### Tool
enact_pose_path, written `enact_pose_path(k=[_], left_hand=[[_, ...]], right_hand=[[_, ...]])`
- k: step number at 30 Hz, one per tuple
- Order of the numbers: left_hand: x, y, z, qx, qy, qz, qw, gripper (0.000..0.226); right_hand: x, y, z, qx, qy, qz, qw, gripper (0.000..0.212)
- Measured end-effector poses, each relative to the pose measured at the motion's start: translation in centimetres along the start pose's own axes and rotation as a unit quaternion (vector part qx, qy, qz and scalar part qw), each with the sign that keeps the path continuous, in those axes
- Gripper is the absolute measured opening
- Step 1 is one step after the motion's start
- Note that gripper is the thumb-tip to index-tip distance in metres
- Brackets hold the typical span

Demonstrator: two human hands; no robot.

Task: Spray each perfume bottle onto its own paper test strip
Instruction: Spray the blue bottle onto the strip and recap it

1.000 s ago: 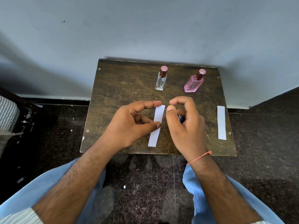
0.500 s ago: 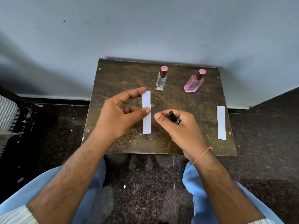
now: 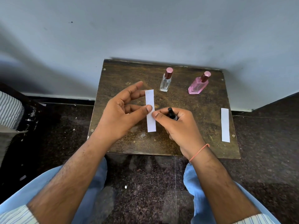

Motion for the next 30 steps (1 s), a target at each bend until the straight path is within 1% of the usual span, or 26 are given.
enact_pose_path(k=[1, 3, 5, 7, 9, 12, 13, 15, 19, 21, 23, 27, 30], left_hand=[[-0.5, -0.1, -0.2, 0.006, -0.014, -0.006, 1.000, 0.065], [-2.1, -0.3, -0.3, 0.015, -0.084, -0.032, 0.996, 0.054], [-4.1, -0.4, -0.1, 0.016, -0.184, -0.074, 0.980, 0.044], [-5.7, -0.3, 0.0, 0.009, -0.255, -0.093, 0.962, 0.039], [-6.3, -0.1, 0.3, -0.004, -0.302, -0.078, 0.950, 0.039], [-5.6, 0.5, 0.9, 0.004, -0.389, -0.029, 0.921, 0.050], [-5.3, 0.6, 1.3, 0.006, -0.402, -0.014, 0.915, 0.052], [-4.7, 0.8, 1.9, 0.011, -0.407, 0.000, 0.914, 0.049], [-5.0, 0.5, 2.2, 0.014, -0.406, -0.029, 0.913, 0.027], [-5.3, 0.4, 1.9, 0.014, -0.399, -0.047, 0.916, 0.021], [-5.7, 0.5, 1.5, 0.026, -0.389, -0.064, 0.918, 0.021], [-6.7, 0.5, 0.7, 0.040, -0.364, -0.095, 0.926, 0.021], [-7.1, 0.6, 0.5, 0.045, -0.351, -0.101, 0.930, 0.020]], right_hand=[[0.1, -0.3, -0.1, 0.005, 0.000, -0.007, 1.000, 0.011], [0.3, -0.8, -0.5, 0.016, 0.003, -0.021, 1.000, 0.014], [0.5, -1.3, -0.8, 0.026, 0.013, -0.026, 0.999, 0.013], [0.8, -1.7, -1.0, 0.033, 0.025, -0.028, 0.999, 0.013], [1.2, -2.1, -1.4, 0.043, 0.028, -0.032, 0.998, 0.016], [1.8, -2.7, -2.0, 0.054, 0.041, -0.035, 0.997, 0.019], [2.1, -2.8, -2.0, 0.054, 0.048, -0.036, 0.997, 0.020], [2.4, -3.1, -2.0, 0.048, 0.065, -0.037, 0.996, 0.020], [2.9, -3.7, -1.9, 0.040, 0.110, -0.047, 0.992, 0.021], [3.3, -4.0, -1.7, 0.036, 0.133, -0.052, 0.989, 0.019], [3.8, -4.3, -1.5, 0.035, 0.150, -0.058, 0.986, 0.020], [4.7, -4.8, -0.9, 0.036, 0.209, -0.062, 0.975, 0.035], [4.9, -5.1, -0.5, 0.033, 0.248, -0.072, 0.966, 0.042]])
Point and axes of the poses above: each hand's wrist, its own y-axis away from the middle knuckle, its own x-axis out of the palm, z = x × y, the point moved 8 cm from there along -y, towards the middle knuckle, and after that the axes turned 3 degrees about -x, right-handed, at the moved point
